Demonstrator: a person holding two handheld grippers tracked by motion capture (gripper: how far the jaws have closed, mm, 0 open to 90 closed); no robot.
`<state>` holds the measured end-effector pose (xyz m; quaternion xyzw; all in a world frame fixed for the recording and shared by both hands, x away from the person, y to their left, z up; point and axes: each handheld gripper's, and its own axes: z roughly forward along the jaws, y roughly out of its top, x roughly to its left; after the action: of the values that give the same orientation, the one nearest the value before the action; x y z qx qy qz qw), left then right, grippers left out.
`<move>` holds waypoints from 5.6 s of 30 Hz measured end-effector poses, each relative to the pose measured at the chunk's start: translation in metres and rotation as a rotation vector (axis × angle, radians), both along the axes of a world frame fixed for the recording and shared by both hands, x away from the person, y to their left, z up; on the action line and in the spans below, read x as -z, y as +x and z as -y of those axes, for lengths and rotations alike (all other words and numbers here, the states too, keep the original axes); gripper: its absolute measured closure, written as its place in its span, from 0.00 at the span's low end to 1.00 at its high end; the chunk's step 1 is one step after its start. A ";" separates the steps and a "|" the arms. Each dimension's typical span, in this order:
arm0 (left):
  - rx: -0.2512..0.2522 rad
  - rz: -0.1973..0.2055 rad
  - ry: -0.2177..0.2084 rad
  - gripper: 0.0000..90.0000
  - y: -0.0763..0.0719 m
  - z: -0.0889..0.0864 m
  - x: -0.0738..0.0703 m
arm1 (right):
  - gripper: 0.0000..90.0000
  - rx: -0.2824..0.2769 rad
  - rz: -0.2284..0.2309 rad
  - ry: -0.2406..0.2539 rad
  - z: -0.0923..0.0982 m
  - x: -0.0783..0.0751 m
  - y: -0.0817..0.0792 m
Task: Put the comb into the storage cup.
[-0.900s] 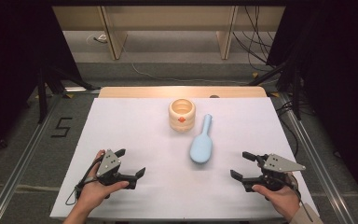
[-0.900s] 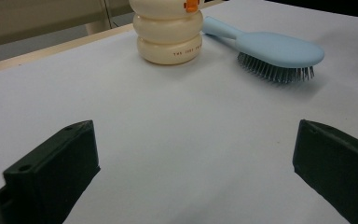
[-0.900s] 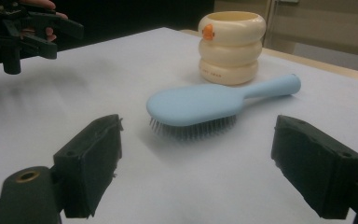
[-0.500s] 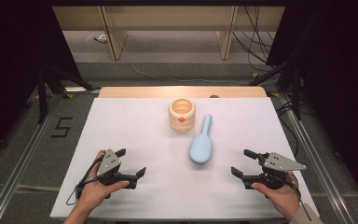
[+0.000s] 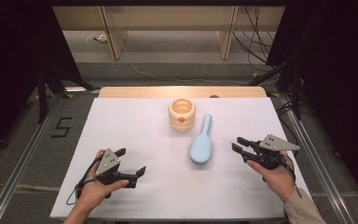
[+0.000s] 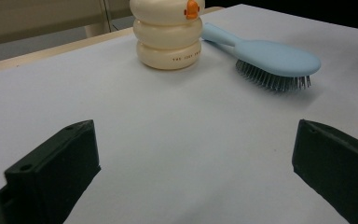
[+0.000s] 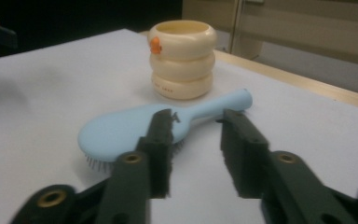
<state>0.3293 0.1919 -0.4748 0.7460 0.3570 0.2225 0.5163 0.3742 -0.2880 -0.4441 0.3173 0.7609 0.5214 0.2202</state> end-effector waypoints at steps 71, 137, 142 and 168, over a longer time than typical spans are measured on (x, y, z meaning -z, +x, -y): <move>0.010 -0.013 -0.030 0.01 0.000 -0.001 0.002 | 1.00 -0.038 -0.246 -0.498 -0.125 0.021 0.173; -0.009 -0.014 -0.021 0.01 0.001 -0.002 0.002 | 1.00 0.047 -0.486 -0.571 -0.027 0.015 0.054; -0.007 -0.014 -0.021 0.01 0.001 -0.001 0.002 | 1.00 0.041 -0.488 -0.580 -0.029 0.014 0.049; -0.010 -0.010 -0.015 0.01 0.001 -0.001 0.002 | 0.72 0.041 -0.485 -0.508 -0.026 -0.003 0.043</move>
<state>0.3305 0.1933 -0.4768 0.7415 0.3648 0.2186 0.5190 0.4177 -0.2623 -0.4409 0.3821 0.8900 0.2202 0.1154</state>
